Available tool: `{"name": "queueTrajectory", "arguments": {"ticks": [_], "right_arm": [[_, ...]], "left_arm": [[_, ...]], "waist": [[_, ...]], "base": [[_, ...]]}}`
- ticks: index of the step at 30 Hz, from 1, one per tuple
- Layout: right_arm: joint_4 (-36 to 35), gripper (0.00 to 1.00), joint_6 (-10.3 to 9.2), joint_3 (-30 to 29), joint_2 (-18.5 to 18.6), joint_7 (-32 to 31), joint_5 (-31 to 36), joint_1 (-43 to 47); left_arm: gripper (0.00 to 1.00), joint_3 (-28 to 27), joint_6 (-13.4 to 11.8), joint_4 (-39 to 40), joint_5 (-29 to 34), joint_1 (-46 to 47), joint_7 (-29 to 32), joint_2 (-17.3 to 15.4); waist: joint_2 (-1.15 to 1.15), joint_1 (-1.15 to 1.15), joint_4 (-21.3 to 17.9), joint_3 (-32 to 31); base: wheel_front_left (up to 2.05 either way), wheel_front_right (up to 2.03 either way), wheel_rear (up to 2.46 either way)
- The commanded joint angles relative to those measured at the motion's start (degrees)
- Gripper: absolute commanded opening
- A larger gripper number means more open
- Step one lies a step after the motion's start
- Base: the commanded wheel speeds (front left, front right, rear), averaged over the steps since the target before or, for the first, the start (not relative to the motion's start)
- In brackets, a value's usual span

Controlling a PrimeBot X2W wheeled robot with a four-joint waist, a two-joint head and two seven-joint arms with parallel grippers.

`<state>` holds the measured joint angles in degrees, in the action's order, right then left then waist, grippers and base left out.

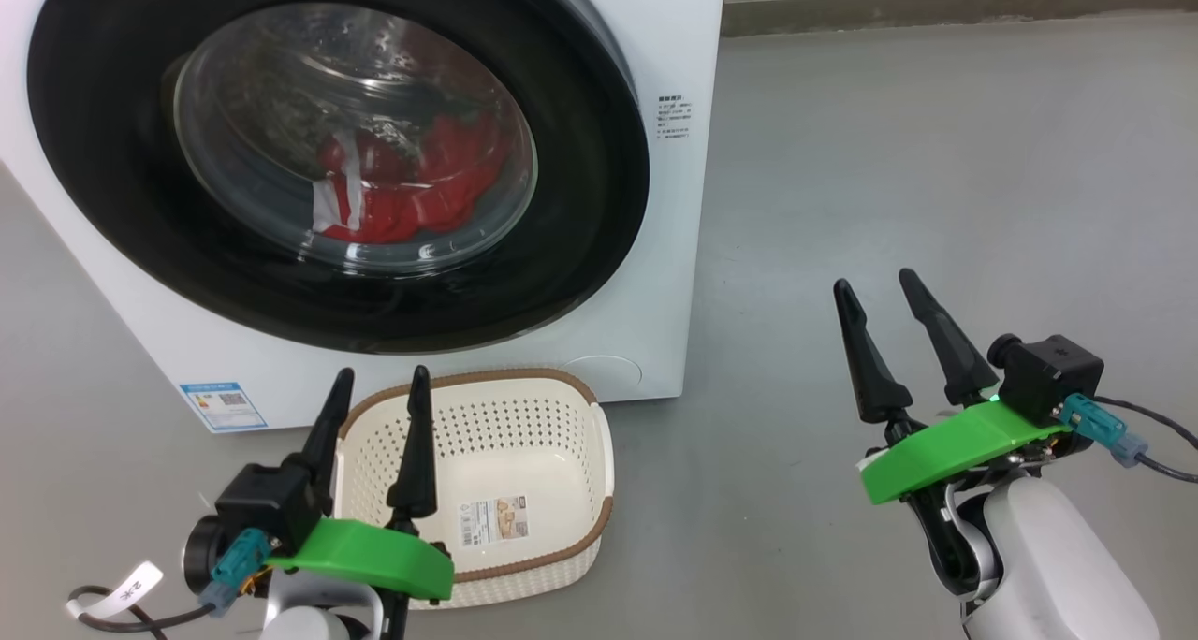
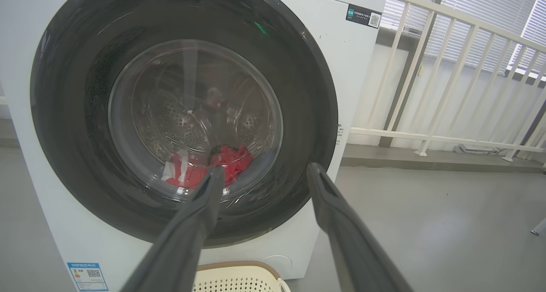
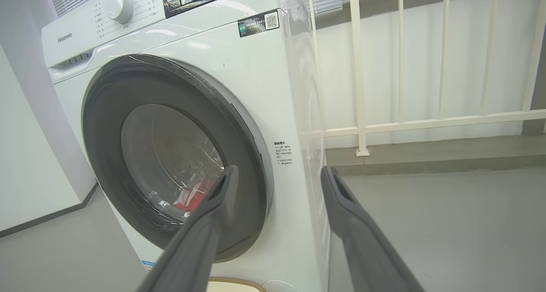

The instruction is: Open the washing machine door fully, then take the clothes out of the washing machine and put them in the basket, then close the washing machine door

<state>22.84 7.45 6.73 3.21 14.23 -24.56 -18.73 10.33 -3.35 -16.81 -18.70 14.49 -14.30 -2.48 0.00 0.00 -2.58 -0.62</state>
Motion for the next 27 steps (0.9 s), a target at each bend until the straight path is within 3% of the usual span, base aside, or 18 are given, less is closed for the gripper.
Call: {"name": "queueTrajectory", "arguments": {"ticks": [1,27], "right_arm": [[-1.3,1.0,0.03,1.6,-0.3,0.8,0.4,-2.2],[-3.2,1.0,0.03,-2.1,-0.3,0.8,16.5,-1.5]], "left_arm": [[1.0,-1.6,-0.5,1.6,0.2,2.7,-0.7,-0.4],[1.0,-1.2,-1.4,0.8,3.9,3.0,-0.7,-0.4]], "waist": [[0.0,0.0,0.0,0.0],[0.0,0.0,-0.2,-0.4]], "base": [[0.0,0.0,0.0],[0.0,0.0,0.0]]}}
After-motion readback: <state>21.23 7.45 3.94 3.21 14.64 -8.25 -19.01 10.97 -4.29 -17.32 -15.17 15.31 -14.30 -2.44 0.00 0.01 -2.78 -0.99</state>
